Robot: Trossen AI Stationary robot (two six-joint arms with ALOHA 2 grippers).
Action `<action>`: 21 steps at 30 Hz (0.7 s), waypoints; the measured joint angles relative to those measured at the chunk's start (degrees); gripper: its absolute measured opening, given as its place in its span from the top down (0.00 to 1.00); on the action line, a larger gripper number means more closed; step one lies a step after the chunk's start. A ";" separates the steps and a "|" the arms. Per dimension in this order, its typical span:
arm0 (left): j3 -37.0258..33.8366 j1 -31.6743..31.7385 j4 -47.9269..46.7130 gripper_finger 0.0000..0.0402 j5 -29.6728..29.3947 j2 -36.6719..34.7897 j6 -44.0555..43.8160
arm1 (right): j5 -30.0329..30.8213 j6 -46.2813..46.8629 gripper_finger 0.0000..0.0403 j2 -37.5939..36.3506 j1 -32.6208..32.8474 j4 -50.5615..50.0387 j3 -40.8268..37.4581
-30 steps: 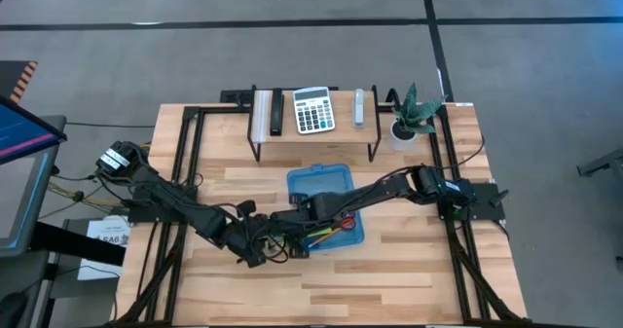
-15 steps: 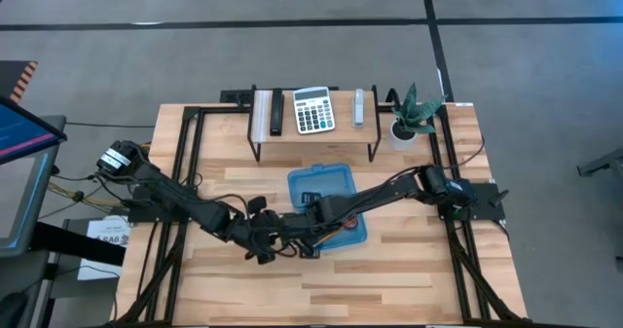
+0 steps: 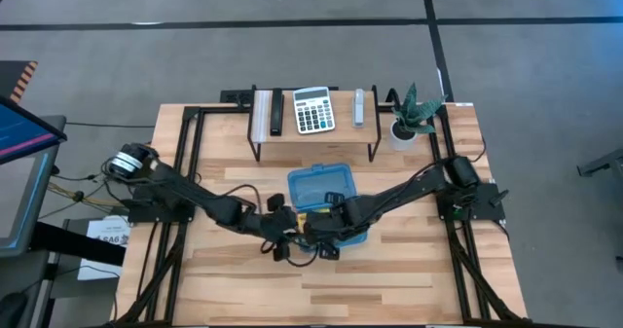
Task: Pack school essentials
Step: Put the yellow crayon box into the blue supply box, then close the blue supply box
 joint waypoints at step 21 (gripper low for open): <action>6.40 -4.06 -15.48 0.70 -9.18 0.32 -1.05 | 9.31 3.31 0.96 -9.79 3.30 0.47 -10.23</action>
